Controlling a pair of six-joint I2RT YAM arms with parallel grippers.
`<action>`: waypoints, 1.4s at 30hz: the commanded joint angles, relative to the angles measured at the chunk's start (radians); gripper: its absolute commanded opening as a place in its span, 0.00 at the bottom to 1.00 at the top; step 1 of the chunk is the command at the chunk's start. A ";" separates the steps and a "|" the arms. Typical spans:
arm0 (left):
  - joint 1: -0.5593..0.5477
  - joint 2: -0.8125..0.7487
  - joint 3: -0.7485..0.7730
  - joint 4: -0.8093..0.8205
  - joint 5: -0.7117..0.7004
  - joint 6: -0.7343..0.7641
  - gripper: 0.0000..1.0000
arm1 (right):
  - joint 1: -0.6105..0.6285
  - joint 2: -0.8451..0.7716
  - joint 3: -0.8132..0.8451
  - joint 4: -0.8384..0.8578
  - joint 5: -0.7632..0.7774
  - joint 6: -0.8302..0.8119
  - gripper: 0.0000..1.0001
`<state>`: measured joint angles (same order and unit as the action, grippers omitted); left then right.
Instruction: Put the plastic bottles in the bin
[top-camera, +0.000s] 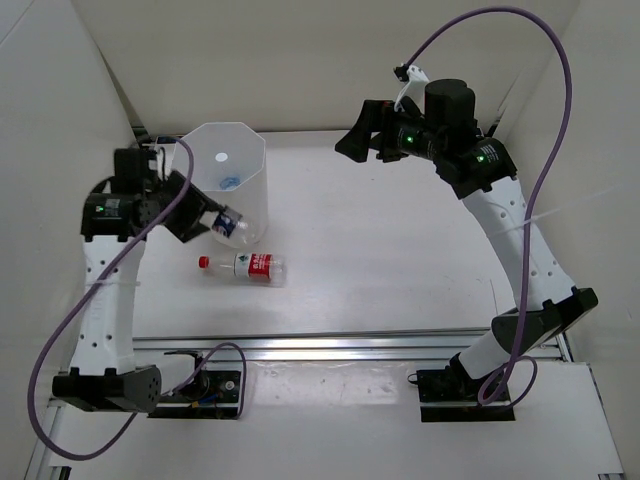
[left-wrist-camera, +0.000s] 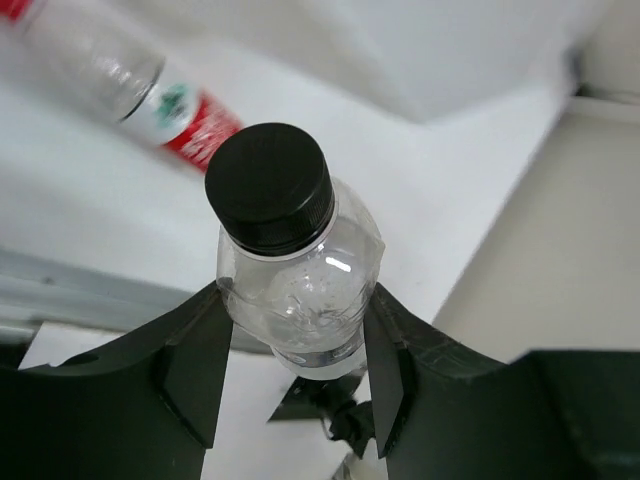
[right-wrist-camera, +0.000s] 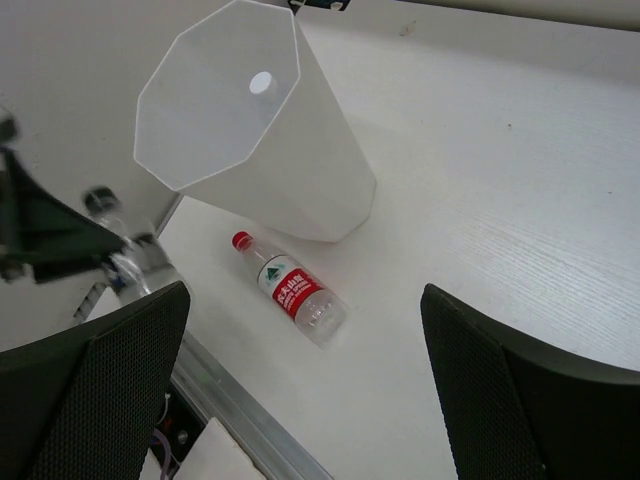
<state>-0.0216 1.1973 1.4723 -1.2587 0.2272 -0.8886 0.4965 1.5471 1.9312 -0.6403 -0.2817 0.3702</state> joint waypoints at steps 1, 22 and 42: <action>0.000 0.028 0.259 -0.166 -0.074 0.045 0.15 | -0.007 -0.016 0.005 0.030 -0.030 0.012 1.00; 0.092 0.271 0.562 -0.136 -0.310 0.139 1.00 | -0.044 -0.111 -0.057 -0.032 -0.014 -0.020 1.00; 0.301 -0.171 -0.774 0.621 0.290 -0.131 0.99 | -0.053 -0.097 -0.029 -0.125 -0.074 -0.040 1.00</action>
<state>0.2729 1.0172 0.6914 -0.7979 0.4751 -0.9771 0.4568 1.4540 1.8565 -0.7586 -0.3321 0.3580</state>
